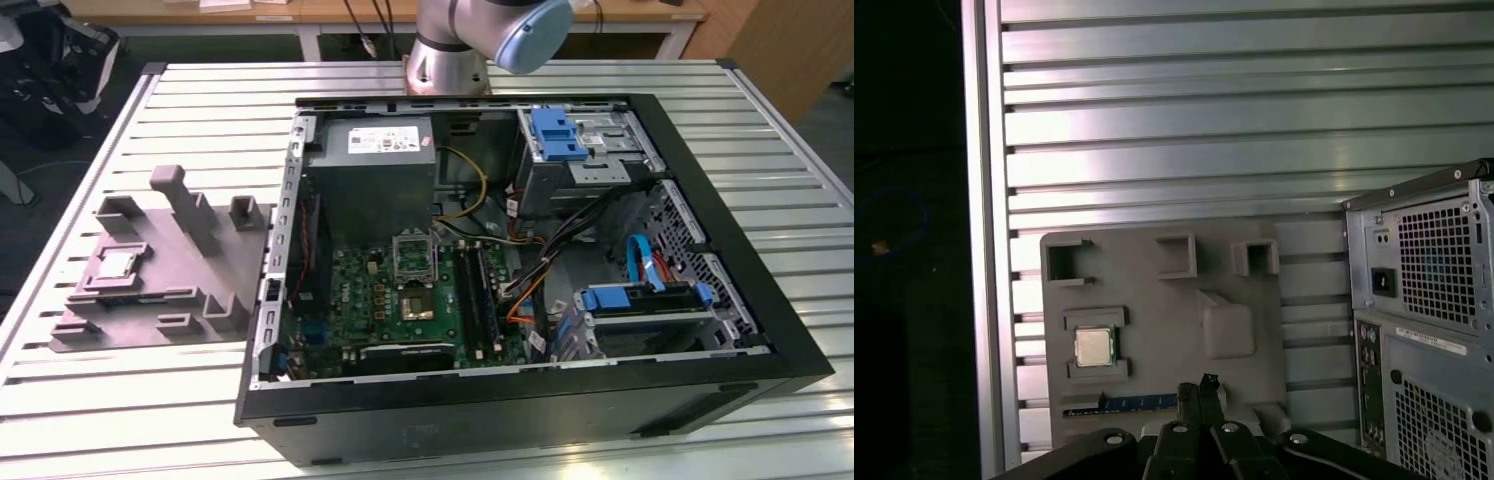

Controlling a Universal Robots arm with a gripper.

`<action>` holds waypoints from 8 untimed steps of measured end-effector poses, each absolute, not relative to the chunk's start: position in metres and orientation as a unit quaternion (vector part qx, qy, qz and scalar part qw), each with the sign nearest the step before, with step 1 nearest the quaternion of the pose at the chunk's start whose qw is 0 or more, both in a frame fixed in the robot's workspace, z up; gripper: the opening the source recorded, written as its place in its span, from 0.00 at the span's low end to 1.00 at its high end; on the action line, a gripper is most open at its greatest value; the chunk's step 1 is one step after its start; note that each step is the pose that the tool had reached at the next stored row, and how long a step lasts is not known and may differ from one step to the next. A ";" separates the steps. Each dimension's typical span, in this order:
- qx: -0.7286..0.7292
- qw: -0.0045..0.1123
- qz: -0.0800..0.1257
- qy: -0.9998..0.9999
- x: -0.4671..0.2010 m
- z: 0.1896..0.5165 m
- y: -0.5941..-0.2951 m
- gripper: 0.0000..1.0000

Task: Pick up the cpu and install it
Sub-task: 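Reach for the cpu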

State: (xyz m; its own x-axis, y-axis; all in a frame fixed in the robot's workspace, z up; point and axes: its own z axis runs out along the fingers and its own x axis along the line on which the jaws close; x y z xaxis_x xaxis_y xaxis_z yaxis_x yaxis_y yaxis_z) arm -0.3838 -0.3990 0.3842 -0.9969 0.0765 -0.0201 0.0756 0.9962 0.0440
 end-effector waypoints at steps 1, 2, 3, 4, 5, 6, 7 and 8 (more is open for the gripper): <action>0.038 0.011 0.022 0.999 -0.385 0.384 -0.399 0.11; 0.038 0.011 0.022 0.999 -0.386 0.384 -0.399 0.11; 0.038 0.011 0.022 0.999 -0.387 0.384 -0.399 0.11; 0.038 0.011 0.022 0.999 -0.388 0.384 -0.399 0.11; 0.038 0.011 0.022 0.999 -0.389 0.384 -0.399 0.11; 0.038 0.011 0.022 0.999 -0.390 0.384 -0.399 0.11; 0.038 0.011 0.022 0.999 -0.391 0.384 -0.399 0.11; 0.038 0.011 0.022 0.999 -0.392 0.384 -0.399 0.11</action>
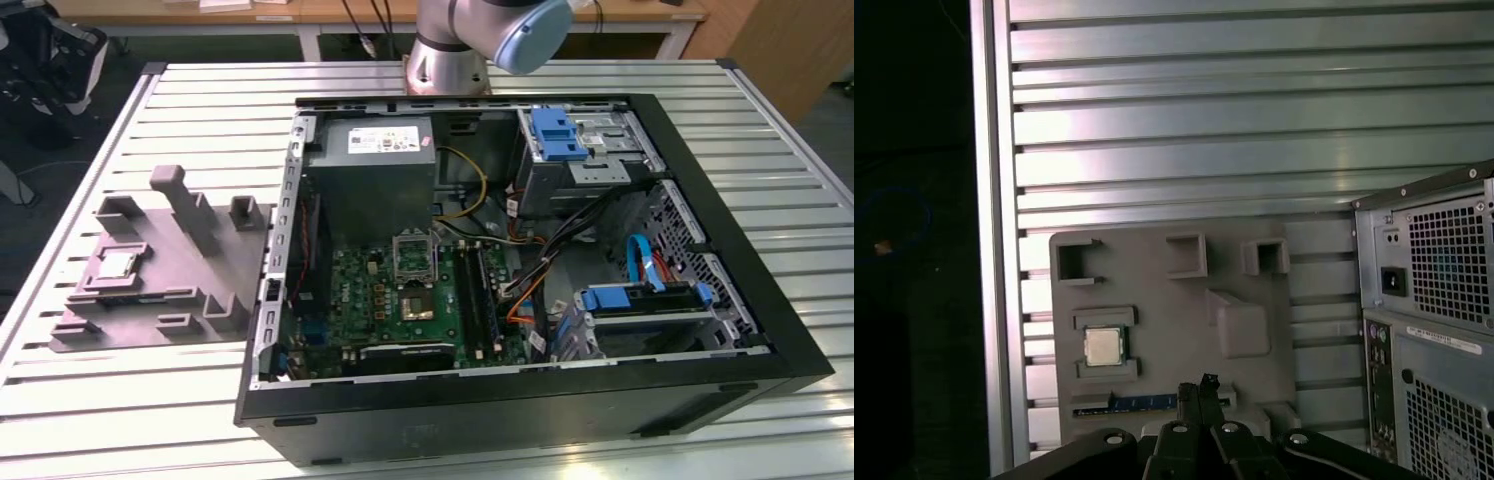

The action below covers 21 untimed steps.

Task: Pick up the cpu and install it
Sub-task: 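Reach for the cpu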

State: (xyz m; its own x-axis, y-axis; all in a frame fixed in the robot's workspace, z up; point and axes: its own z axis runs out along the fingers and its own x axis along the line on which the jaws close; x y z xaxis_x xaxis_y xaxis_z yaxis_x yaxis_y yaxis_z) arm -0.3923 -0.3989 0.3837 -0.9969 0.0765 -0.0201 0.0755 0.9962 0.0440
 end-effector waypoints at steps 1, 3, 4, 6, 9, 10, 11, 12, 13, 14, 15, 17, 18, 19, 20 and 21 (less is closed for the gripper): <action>0.038 0.011 0.022 0.999 -0.393 0.384 -0.399 0.11; 0.038 0.011 0.022 0.999 -0.395 0.384 -0.399 0.11; 0.038 0.011 0.022 0.999 -0.395 0.384 -0.399 0.11; 0.038 0.011 0.022 0.999 -0.395 0.384 -0.399 0.11; 0.038 0.011 0.022 0.999 -0.395 0.384 -0.399 0.11; 0.038 0.011 0.022 0.999 -0.395 0.384 -0.399 0.11; 0.038 0.011 0.022 0.999 -0.395 0.384 -0.399 0.11; 0.038 0.011 0.022 0.999 -0.395 0.384 -0.399 0.11; 0.038 0.011 0.022 0.999 -0.395 0.384 -0.399 0.11; 0.038 0.011 0.022 0.999 -0.395 0.384 -0.399 0.11; 0.038 0.011 0.022 0.999 -0.395 0.384 -0.399 0.11; 0.038 0.011 0.022 0.999 -0.396 0.384 -0.399 0.11; 0.038 0.011 0.022 0.999 -0.396 0.384 -0.399 0.11; 0.038 0.011 0.022 0.999 -0.396 0.384 -0.399 0.11; 0.038 0.011 0.022 0.999 -0.396 0.384 -0.399 0.11; 0.038 0.011 0.022 0.999 -0.396 0.384 -0.399 0.11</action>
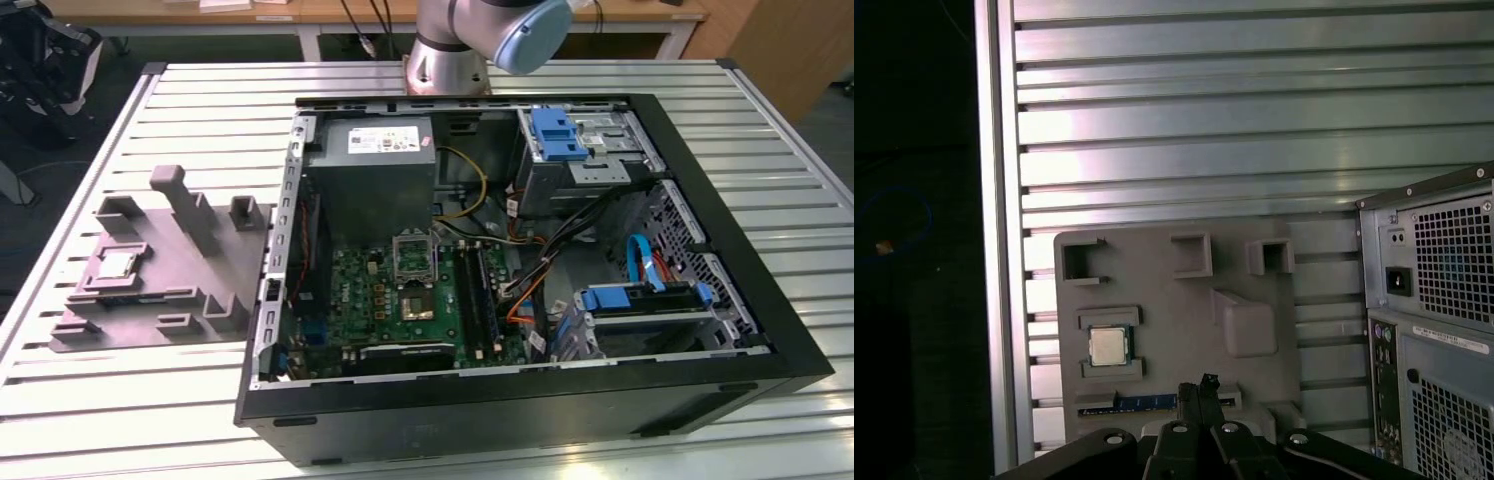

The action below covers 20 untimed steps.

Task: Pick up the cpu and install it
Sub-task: 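Reach for the cpu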

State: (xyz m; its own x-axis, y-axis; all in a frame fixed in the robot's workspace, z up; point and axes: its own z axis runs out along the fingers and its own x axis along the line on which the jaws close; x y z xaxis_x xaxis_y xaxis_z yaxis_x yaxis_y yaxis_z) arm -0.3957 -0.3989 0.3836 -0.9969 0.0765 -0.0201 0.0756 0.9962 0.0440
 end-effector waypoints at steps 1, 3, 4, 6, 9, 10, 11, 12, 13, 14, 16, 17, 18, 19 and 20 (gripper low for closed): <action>0.038 0.011 0.022 0.999 -0.396 0.384 -0.399 0.11; 0.038 0.011 0.022 0.999 -0.396 0.384 -0.399 0.11; 0.038 0.011 0.022 0.999 -0.396 0.384 -0.399 0.11; 0.038 0.011 0.022 0.999 -0.396 0.384 -0.399 0.11; 0.038 0.011 0.022 0.999 -0.399 0.384 -0.399 0.11; 0.038 0.011 0.022 0.999 -0.402 0.384 -0.399 0.11; 0.038 0.011 0.022 0.999 -0.406 0.384 -0.399 0.11; 0.038 0.011 0.022 0.999 -0.410 0.384 -0.399 0.11; 0.038 0.011 0.022 0.999 -0.414 0.383 -0.399 0.11; 0.038 0.011 0.022 0.999 -0.418 0.384 -0.399 0.11; 0.038 0.011 0.022 0.999 -0.425 0.384 -0.399 0.11; 0.038 0.011 0.022 0.999 -0.429 0.384 -0.399 0.11; 0.038 0.011 0.022 0.999 -0.432 0.383 -0.399 0.11; 0.038 0.011 0.022 0.999 -0.435 0.384 -0.399 0.11; 0.038 0.011 0.022 0.999 -0.438 0.384 -0.399 0.11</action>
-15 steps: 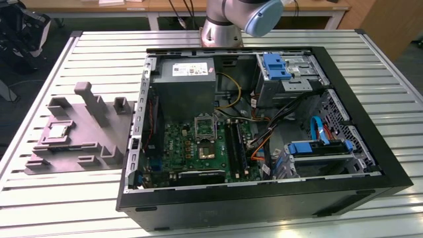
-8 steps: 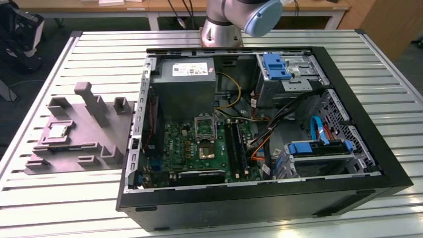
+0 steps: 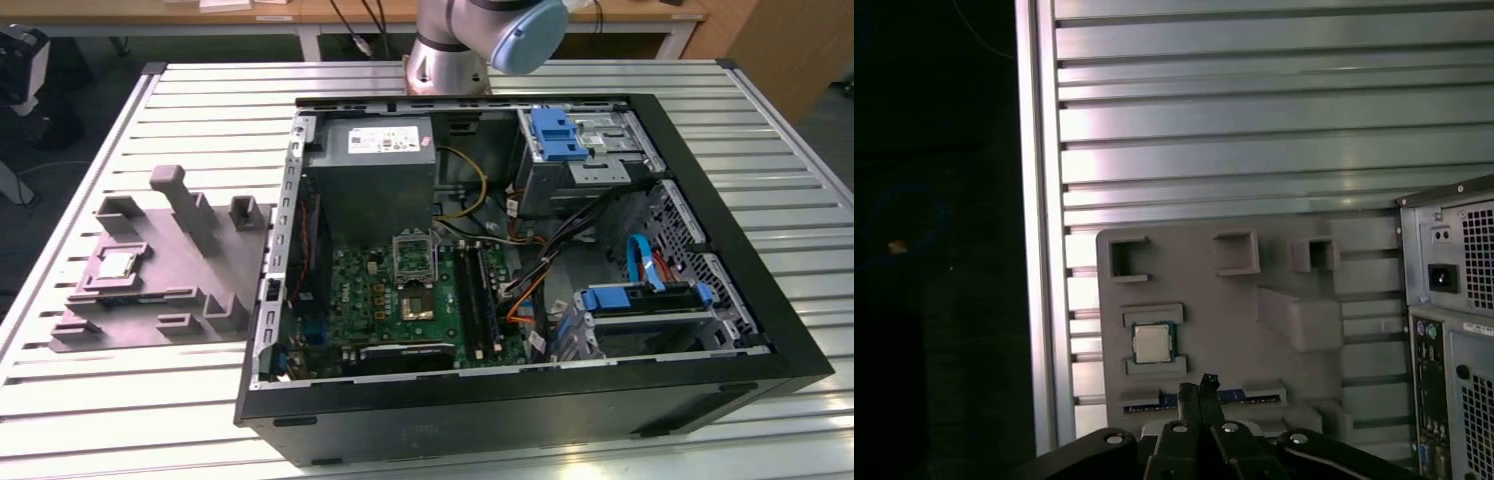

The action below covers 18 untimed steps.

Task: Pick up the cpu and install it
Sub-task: 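Reach for the cpu, then pick up the cpu and move it towards the insertion slot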

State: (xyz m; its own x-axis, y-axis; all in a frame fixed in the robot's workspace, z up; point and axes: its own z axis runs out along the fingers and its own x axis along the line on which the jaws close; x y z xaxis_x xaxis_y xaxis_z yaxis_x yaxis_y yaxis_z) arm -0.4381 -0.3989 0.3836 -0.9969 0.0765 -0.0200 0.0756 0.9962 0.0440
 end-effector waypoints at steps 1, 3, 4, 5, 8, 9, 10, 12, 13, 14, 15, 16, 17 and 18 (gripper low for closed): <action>0.038 0.011 0.022 0.999 -0.441 0.384 -0.399 0.11; 0.038 0.011 0.022 0.999 -0.447 0.383 -0.399 0.11; 0.038 0.011 0.022 0.999 -0.450 0.384 -0.399 0.11; 0.038 0.011 0.022 0.999 -0.453 0.384 -0.399 0.11; 0.038 0.011 0.022 0.999 -0.461 0.384 -0.399 0.11; 0.038 0.011 0.022 0.999 -0.462 0.383 -0.399 0.11; 0.038 0.011 0.022 0.999 -0.462 0.384 -0.399 0.11; 0.038 0.011 0.022 0.999 -0.462 0.384 -0.399 0.11; 0.038 0.011 0.022 0.999 -0.462 0.384 -0.399 0.11; 0.038 0.011 0.022 0.999 -0.463 0.384 -0.399 0.11; 0.038 0.011 0.022 0.999 -0.464 0.384 -0.399 0.11; 0.038 0.011 0.022 0.999 -0.465 0.384 -0.399 0.11; 0.038 0.011 0.022 0.999 -0.465 0.384 -0.399 0.11; 0.038 0.011 0.022 0.999 -0.466 0.384 -0.399 0.11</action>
State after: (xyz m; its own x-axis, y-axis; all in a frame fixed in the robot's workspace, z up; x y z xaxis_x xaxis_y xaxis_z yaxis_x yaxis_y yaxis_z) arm -0.4655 -0.3990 0.3835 -0.9969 0.0765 -0.0200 0.0755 0.9962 0.0444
